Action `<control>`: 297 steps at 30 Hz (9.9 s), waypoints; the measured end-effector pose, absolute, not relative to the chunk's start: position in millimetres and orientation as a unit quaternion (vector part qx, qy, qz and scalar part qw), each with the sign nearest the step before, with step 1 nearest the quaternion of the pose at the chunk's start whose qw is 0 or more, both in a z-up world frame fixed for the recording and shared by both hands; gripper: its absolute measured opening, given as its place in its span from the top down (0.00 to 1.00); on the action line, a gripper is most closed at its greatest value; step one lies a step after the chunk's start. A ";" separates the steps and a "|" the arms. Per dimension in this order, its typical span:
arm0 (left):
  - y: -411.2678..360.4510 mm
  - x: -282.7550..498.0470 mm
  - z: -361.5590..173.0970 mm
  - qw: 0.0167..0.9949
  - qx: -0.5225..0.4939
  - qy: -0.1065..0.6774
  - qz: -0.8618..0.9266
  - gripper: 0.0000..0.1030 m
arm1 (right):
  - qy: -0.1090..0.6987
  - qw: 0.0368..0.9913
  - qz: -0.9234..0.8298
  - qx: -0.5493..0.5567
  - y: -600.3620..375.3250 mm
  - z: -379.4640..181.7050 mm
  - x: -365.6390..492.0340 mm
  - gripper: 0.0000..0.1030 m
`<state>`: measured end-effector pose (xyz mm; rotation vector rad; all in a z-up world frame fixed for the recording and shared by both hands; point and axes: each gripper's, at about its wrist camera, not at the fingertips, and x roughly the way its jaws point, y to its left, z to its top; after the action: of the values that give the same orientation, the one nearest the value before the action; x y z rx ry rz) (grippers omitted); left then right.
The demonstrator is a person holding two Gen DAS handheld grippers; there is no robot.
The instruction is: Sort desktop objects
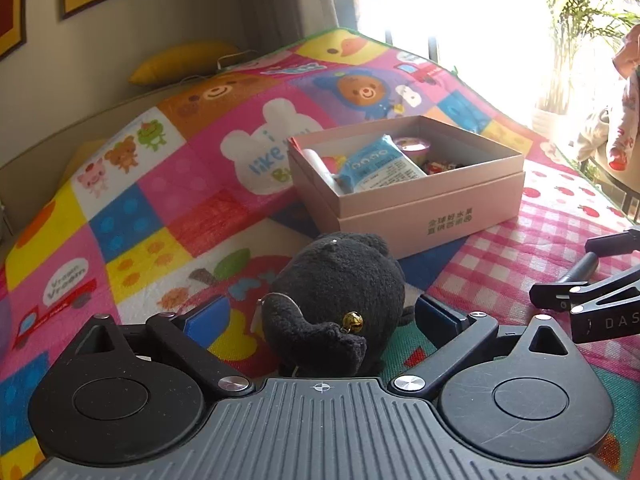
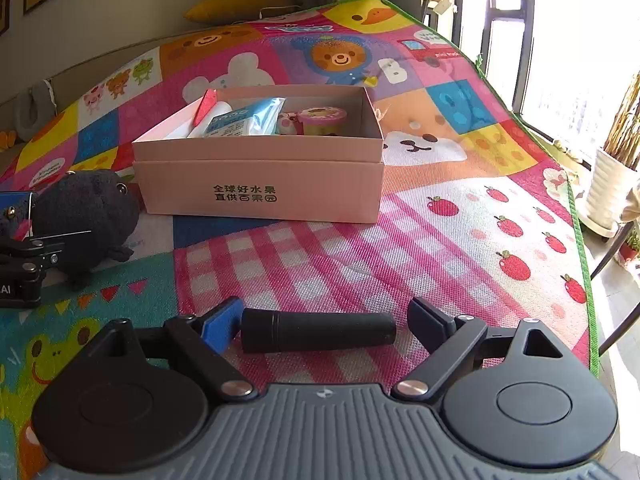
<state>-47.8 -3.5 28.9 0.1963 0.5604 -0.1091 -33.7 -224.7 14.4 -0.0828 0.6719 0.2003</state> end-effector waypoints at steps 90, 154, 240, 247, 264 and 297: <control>36.8 19.0 24.8 0.956 -0.073 0.234 -0.164 0.00 | 0.410 0.905 0.104 -0.038 -187.4 126.7 129.0 0.20; -10.9 13.2 30.5 0.945 -0.015 0.274 -0.176 0.00 | 0.371 0.907 0.197 0.032 -211.2 69.0 133.0 0.30; 41.1 -9.6 7.5 0.942 -0.001 0.335 0.027 0.00 | 0.374 0.922 0.099 -0.026 -149.7 38.3 8.7 0.00; 39.5 -0.4 7.8 0.939 -0.012 0.340 0.048 0.00 | 0.360 0.927 0.099 -0.037 -147.5 35.3 24.3 0.00; 38.8 4.0 7.2 0.939 -0.015 0.339 0.060 0.00 | 0.340 0.934 0.102 -0.037 -148.7 31.4 28.1 0.00; 38.3 4.2 7.1 0.939 -0.015 0.339 0.061 0.00 | 0.339 0.934 0.102 -0.036 -148.7 31.6 28.3 0.00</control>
<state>4.2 38.3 7.1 -0.0303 0.6927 0.1236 28.3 -148.7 31.6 -0.0737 0.6939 0.2095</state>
